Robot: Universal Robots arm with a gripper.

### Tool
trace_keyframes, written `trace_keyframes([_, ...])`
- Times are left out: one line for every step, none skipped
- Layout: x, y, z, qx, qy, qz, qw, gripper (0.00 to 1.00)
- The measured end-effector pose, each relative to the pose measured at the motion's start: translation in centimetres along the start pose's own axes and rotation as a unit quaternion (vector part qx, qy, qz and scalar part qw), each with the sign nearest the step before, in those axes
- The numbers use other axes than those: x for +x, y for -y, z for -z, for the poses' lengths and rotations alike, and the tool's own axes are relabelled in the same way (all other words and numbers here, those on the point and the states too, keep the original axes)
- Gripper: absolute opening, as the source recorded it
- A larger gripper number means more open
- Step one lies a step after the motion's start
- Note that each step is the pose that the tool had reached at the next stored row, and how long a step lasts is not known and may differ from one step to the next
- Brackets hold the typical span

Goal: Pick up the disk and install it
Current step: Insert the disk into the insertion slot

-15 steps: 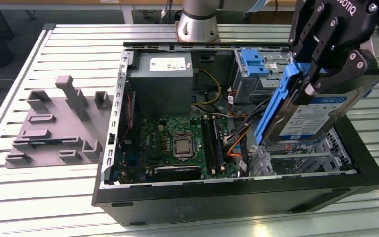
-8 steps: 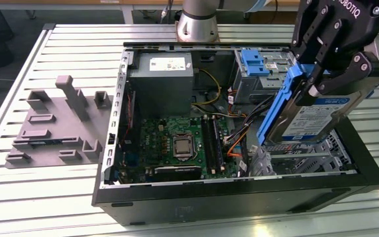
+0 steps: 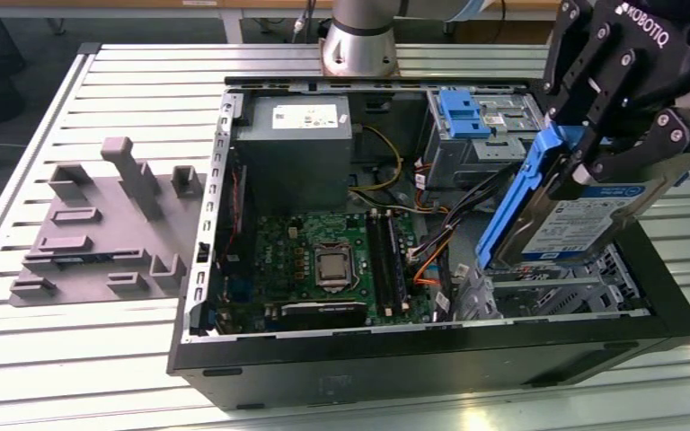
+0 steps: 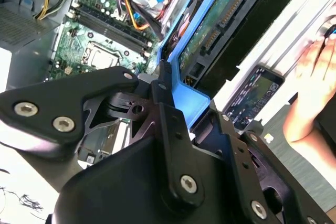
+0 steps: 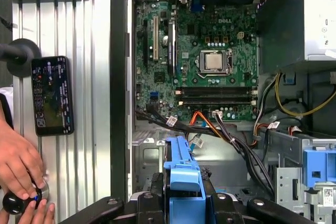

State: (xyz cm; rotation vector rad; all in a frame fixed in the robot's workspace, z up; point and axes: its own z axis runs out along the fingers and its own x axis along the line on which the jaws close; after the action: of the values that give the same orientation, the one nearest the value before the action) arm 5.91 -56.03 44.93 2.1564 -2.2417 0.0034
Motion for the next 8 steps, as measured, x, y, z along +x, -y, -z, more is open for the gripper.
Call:
trace_keyframes([0.0, 0.25, -0.05, 0.0, 0.0, 0.0, 1.0, 0.36])
trace_keyframes([-0.01, 0.38, -0.08, 0.0, 0.0, 0.0, 1.0, 0.36])
trace_keyframes([-0.02, 0.47, -0.1, 0.0, 0.0, 0.0, 1.0, 0.36])
trace_keyframes([-0.02, 0.54, -0.13, 0.0, 0.0, 0.0, 1.0, 0.36])
trace_keyframes([-0.02, 0.6, -0.17, 0.0, 0.0001, 0.0, 1.0, 0.36])
trace_keyframes([-0.03, 0.65, -0.21, 0.0, 0.0, 0.0, 1.0, 0.36])
trace_keyframes([-0.03, 0.71, -0.26, 0.0, 0.0, 0.0, 1.0, 0.36])
trace_keyframes([-0.03, 0.77, -0.32, 0.0, 0.0, 0.0, 1.0, 0.36])
